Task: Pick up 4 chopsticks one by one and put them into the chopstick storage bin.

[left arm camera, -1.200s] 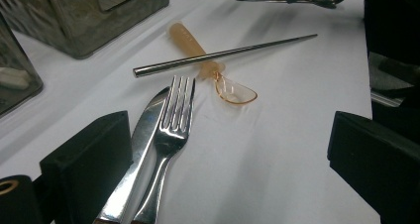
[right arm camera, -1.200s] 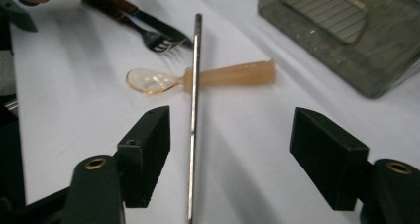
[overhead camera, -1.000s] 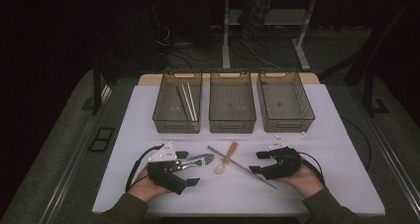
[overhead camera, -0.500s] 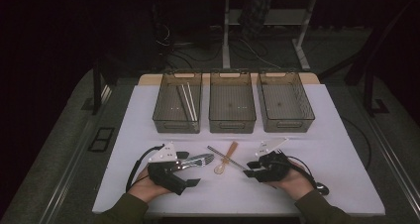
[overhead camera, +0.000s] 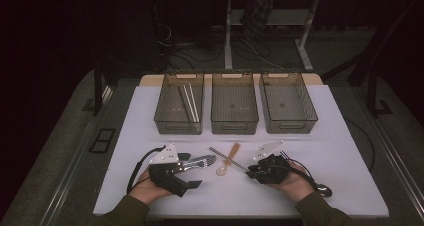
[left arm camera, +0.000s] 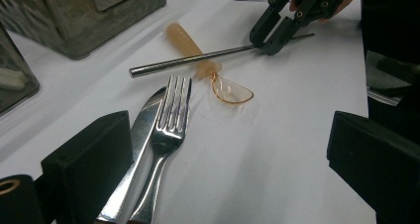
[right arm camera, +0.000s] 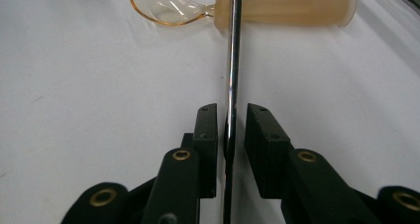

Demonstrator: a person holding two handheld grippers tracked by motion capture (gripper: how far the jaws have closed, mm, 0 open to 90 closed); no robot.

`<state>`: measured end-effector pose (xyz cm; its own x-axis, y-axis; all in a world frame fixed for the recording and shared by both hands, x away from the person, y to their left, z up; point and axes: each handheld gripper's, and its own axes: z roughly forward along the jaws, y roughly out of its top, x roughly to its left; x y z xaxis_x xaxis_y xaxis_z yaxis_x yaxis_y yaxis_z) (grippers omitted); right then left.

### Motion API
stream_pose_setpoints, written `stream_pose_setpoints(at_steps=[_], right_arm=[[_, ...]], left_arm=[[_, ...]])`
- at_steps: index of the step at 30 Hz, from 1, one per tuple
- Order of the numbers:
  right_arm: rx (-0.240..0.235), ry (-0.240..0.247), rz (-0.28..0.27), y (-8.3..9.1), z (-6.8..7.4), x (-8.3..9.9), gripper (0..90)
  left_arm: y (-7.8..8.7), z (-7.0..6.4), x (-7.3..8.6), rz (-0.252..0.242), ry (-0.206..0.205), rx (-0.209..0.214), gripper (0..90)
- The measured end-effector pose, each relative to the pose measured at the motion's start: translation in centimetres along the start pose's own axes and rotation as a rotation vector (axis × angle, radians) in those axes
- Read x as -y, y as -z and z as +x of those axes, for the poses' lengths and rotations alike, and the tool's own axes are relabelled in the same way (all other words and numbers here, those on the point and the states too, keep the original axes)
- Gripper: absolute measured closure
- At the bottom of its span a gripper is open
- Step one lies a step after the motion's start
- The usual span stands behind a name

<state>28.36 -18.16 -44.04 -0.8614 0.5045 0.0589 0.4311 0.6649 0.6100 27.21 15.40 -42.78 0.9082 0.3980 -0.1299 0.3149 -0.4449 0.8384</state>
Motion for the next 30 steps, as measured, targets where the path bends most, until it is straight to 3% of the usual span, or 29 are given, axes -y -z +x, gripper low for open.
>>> stream_pose_setpoints(at_steps=[6,19,30], right_arm=[[0.018,0.024,0.018,-0.08,0.26,-0.21,77.4],[0.039,0.021,0.066,-0.24,0.38,-0.9,84.3],[0.021,-0.005,0.047,-0.16,0.11,-0.72,85.3]], left_arm=[[-0.04,0.01,0.03,0.001,0.002,0.002,2.7],[0.08,-0.13,0.08,0.001,-0.001,0.001,2.7],[0.05,-0.14,0.08,0.001,0.001,0.002,2.7]])
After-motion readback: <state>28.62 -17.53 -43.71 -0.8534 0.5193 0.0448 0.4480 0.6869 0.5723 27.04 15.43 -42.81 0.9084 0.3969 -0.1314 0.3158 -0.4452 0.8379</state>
